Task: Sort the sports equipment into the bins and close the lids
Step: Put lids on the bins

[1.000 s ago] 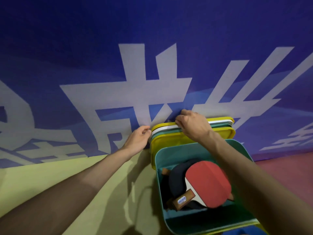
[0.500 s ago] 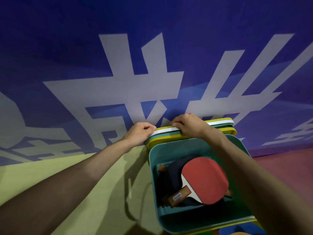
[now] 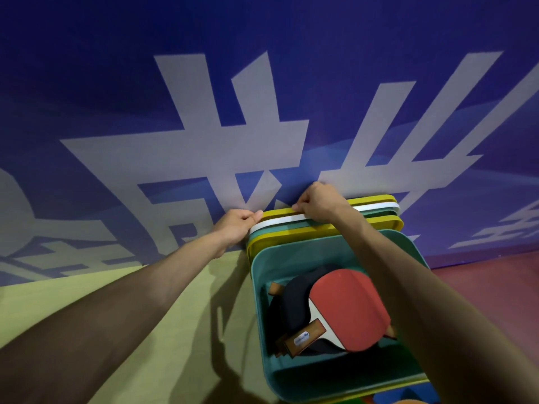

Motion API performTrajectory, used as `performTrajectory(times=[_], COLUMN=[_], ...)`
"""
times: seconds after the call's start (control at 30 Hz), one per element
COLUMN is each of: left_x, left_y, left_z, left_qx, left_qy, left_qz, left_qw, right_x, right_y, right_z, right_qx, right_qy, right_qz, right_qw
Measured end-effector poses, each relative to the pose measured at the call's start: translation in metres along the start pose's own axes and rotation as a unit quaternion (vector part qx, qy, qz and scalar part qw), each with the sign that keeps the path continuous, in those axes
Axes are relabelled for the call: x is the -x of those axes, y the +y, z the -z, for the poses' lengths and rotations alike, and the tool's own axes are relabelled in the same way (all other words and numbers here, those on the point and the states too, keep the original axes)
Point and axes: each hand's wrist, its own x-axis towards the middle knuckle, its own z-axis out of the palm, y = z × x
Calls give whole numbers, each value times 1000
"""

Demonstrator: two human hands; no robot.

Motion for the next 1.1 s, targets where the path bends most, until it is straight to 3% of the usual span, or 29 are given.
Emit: performTrajectory(times=[0.17,0.43,0.6,0.77,0.9,1.0,1.1], left_x=[-1,11,19,43,75,103,125], left_y=[-2,-2,2,13,19,17,5], left_z=[-8,-4,14,29,50,74,102], left_qx=[-9,-24,44,191,325,500,602], left_qy=[48,92,84,152,192,139,130], left_qz=[-35,-96,-112,-41,92,192,210], left_qw=[998,991,989,969,921,833,759], right_x=[10,11,24,44,64,79,96], right_y=[6,1,-14,-44,-79,-112,-147], right_z=[6,8,25,35,37,36,31], right_qx=[6,60,75,92,117,126,142], right_qy=[-48,19,65,138,165,173,179], right_qz=[58,74,103,129,172,214,253], right_qw=[997,995,990,978,964,953,940])
